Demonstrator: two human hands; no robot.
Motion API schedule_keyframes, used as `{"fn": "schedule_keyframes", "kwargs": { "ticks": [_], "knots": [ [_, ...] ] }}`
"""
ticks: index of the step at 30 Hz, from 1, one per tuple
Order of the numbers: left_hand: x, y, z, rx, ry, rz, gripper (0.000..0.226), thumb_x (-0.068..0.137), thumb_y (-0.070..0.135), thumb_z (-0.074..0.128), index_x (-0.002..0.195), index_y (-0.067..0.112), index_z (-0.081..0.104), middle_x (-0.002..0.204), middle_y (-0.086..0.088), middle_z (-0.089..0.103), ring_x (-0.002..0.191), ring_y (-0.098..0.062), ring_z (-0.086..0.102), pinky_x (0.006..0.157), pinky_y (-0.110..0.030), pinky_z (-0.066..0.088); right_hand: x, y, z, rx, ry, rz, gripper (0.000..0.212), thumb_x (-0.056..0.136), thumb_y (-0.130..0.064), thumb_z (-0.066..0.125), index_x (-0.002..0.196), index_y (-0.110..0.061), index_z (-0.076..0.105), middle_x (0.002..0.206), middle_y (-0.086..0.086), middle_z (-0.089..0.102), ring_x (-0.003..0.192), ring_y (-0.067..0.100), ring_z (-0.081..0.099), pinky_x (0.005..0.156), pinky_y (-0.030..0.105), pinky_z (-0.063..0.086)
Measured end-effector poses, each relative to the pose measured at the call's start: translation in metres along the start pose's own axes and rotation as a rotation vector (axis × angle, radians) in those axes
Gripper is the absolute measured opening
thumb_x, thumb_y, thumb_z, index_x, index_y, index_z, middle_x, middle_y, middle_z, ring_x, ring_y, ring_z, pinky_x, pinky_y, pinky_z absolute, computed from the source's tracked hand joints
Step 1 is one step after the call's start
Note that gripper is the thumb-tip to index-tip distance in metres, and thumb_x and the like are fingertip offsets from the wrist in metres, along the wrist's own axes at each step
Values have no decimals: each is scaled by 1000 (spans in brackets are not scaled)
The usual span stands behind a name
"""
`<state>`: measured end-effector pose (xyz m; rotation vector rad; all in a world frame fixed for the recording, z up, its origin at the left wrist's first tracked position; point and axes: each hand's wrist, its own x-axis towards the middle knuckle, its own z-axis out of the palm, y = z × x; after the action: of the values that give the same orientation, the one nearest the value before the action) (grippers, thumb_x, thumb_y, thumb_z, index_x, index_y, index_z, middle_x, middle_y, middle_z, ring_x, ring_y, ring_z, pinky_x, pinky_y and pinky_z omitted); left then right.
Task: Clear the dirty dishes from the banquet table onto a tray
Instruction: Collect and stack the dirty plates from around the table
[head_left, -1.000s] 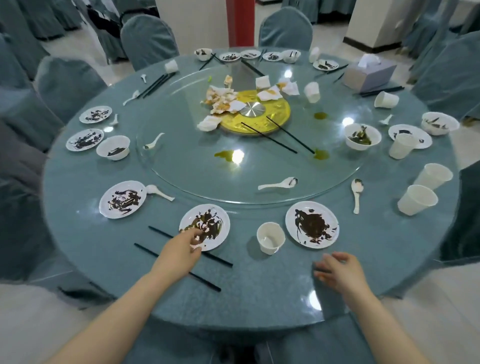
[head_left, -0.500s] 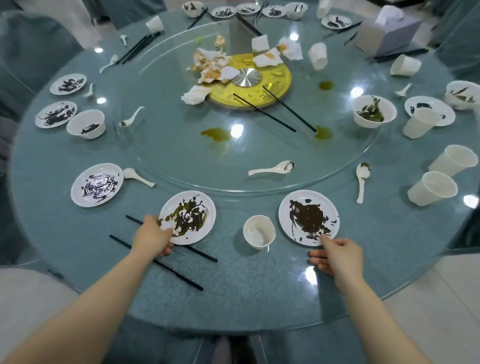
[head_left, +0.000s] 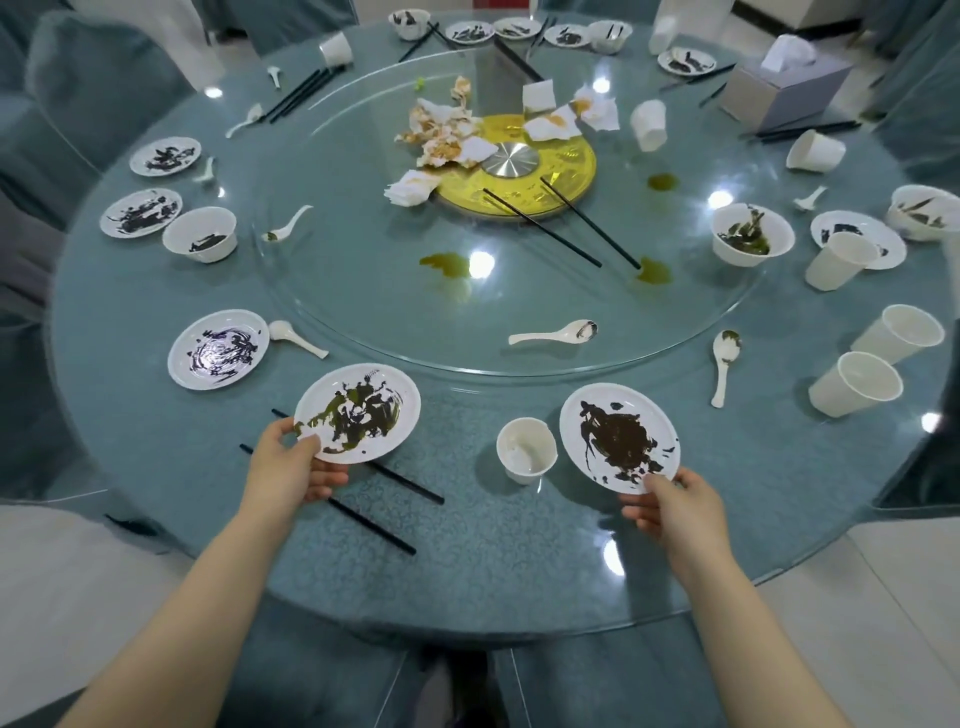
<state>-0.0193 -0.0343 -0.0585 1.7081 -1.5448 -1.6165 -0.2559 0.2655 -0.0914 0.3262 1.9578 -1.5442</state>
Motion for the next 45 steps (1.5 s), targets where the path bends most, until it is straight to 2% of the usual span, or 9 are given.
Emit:
{"fn": "schedule_keyframes", "kwargs": {
  "ticks": [6,9,14,20,24,30,34,40,45],
  "knots": [
    [-35,-8,-26,-64,-40,57,35,97,11,43,131,20,37,62,-16,66,40,-18,61,34,-19,43,-39,-24,8,68,-8,-165,22,88,-9,49,108,-11,58,62,7,70,45,13,60,39,20,43],
    [-52,-12,-49,-97,-18,109,31,97,11,43,125,25,39,53,-11,66,38,-18,60,33,-18,42,-71,-31,26,59,-76,-234,20,88,-10,50,104,-16,60,63,8,71,45,13,58,41,20,44],
    [-86,-20,-97,-33,-66,187,31,98,16,46,124,30,38,61,-15,70,43,-22,63,34,-22,42,-139,-27,75,37,-213,-292,18,89,-9,50,101,-18,60,60,7,69,45,14,57,41,21,43],
    [-134,-42,-193,16,-100,286,29,98,18,45,119,37,37,61,-11,70,46,-24,65,36,-24,45,-242,1,148,-88,-410,-371,18,91,-8,49,105,-12,60,62,13,68,44,14,55,41,21,43],
    [-168,-72,-271,-12,-130,323,32,98,20,46,115,44,37,63,-9,71,49,-24,66,39,-25,45,-316,40,197,-181,-549,-412,20,92,-9,51,106,-17,63,60,11,67,45,15,55,41,22,41],
    [-198,-121,-387,-118,-28,294,30,99,19,46,121,37,38,66,-11,72,48,-21,66,40,-23,46,-408,87,284,-346,-737,-489,17,94,-12,51,103,-17,64,59,7,66,43,13,55,38,19,38],
    [-211,-148,-454,-188,40,263,31,100,19,44,127,32,40,65,-14,71,47,-20,64,39,-22,46,-461,111,338,-479,-860,-553,23,96,-15,46,99,-27,66,72,6,72,49,20,62,40,22,41],
    [-206,-167,-528,-275,145,241,29,102,24,35,129,31,39,68,-13,72,50,-22,66,40,-23,47,-516,129,418,-549,-1000,-558,26,95,-10,48,86,-16,71,70,13,71,46,17,57,40,20,40],
    [-180,-171,-579,-285,169,227,28,99,23,43,123,36,38,69,-13,72,51,-22,66,41,-24,47,-529,134,485,-566,-1015,-542,17,91,-12,57,99,-20,69,58,8,62,47,18,49,43,25,36]
  ]
}}
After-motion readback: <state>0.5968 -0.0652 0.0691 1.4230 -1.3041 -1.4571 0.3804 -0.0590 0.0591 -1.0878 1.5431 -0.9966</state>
